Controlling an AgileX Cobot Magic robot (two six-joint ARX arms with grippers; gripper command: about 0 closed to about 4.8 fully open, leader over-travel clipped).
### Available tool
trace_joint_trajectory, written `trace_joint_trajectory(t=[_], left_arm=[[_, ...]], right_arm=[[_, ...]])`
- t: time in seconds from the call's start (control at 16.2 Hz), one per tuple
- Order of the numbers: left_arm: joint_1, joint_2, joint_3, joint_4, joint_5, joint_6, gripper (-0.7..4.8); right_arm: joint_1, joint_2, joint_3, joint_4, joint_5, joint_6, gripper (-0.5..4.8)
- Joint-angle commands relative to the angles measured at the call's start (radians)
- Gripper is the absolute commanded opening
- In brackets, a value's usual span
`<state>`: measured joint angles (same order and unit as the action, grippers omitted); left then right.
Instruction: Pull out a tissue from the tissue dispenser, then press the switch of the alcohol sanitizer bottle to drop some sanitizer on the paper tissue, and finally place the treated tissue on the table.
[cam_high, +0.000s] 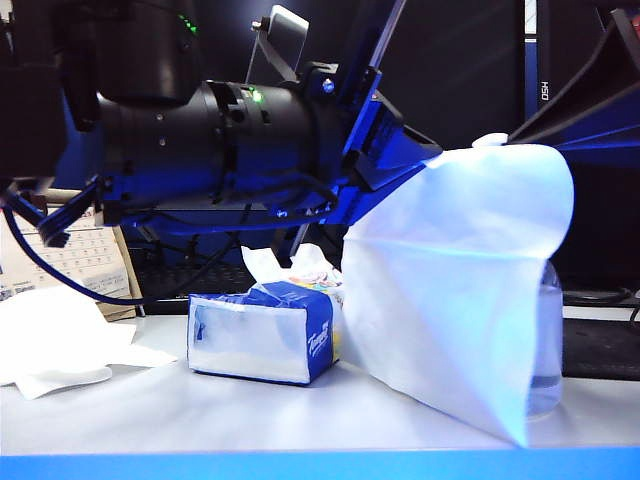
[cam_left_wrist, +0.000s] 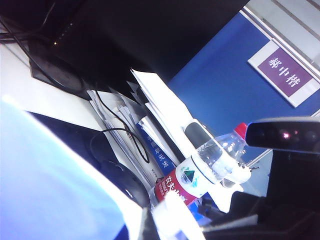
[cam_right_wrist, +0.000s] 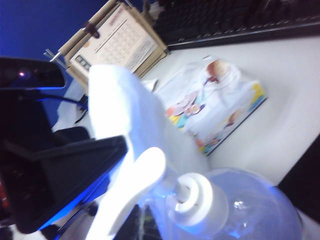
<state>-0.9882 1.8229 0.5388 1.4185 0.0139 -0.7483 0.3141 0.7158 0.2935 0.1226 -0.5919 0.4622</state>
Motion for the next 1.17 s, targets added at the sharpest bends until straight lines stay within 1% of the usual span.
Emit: trace_joint_trajectory(t=[0.06,0.18,0.31,0.43,0.62,0.8,0.99,1.17], left_arm=[[0.001,-0.002,0.004,0.024,0.018,0.013,-0.06],[0.001,-0.002,0.004,0.018,0.027,0.015,-0.06],[0.001,-0.002,0.004,0.019,0.042,0.015,-0.06],[0.001,-0.002,0.003,0.019,0.074,0.015,-0.06],[0.002,-0.002,0.004,0.018,0.075,0.016,-0.06],[0.003,-0.002,0.004,0.019,0.072,0.015,-0.06],[0.003,-0.002,0.004,0.018,0.072,0.015,-0.06],[0.003,-0.002,0.004,0.018,0.069,0.015,-0.06]], right_arm=[[0.002,-0.005,0.009,-0.031,-0.04,-0.053,-0.04],[0.002,-0.005,0.009,-0.044,-0.057,-0.056,-0.04],[0.002,-0.008,0.009,-0.045,-0.061,-0.086,-0.04],[-0.007,-0.011,0.01,-0.084,-0.032,-0.173,-0.04],[-0.007,-0.011,0.01,-0.141,0.022,-0.237,-0.04],[-0.007,-0.011,0.047,-0.149,0.097,-0.264,-0.04],[-0.007,-0.009,0.127,-0.15,0.104,-0.283,-0.04],[-0.006,-0.005,0.146,-0.149,0.1,-0.282,-0.04]])
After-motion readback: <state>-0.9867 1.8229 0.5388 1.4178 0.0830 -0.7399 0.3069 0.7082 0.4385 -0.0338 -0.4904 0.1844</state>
